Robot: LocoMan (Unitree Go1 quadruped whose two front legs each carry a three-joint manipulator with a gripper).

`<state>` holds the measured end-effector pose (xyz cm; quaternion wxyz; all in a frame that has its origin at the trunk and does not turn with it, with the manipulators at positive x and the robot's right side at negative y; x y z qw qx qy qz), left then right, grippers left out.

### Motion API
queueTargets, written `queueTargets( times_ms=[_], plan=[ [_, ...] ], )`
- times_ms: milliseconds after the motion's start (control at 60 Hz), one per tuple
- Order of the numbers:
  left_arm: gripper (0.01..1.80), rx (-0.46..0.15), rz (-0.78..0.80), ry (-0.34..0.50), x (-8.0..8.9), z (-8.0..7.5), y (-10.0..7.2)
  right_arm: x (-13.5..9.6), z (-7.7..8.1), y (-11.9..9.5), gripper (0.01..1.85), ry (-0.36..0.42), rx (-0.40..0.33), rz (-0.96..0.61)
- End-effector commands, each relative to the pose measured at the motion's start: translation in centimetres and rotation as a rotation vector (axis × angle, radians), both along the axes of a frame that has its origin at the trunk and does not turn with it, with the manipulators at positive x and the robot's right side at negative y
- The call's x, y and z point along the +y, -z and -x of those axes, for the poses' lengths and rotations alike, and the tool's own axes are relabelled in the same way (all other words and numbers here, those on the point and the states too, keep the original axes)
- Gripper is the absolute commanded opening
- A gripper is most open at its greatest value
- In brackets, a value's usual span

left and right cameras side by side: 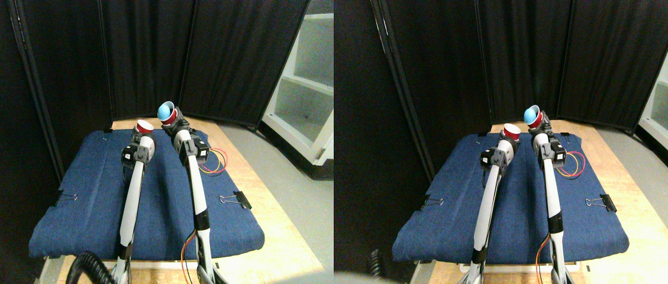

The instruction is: Pour (bimanual)

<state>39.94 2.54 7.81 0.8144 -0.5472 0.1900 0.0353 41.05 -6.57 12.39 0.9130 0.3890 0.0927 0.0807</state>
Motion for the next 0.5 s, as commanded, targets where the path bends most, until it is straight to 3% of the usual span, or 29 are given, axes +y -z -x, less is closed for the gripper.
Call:
queueTargets(
  times_ms=[17,250,500],
  plan=[
    [0.33,-0.046,0.004,0.028,-0.4,0.0,-0.9,0.3,-0.4,-0.4,0.33,-0.012,-0.048,0.054],
    [0.33,-0.037,0.009,0.008,-0.4,0.1,-0.6,0.6,-0.7,-1.0,0.33,-0.046,-0.102,0.233],
    [0.33,-0.025,0.013,0.017,-0.8,0.3,-0.7,0.5,-1.5,-0.9,0.33,-0.046,-0.112,0.255]
  ],
)
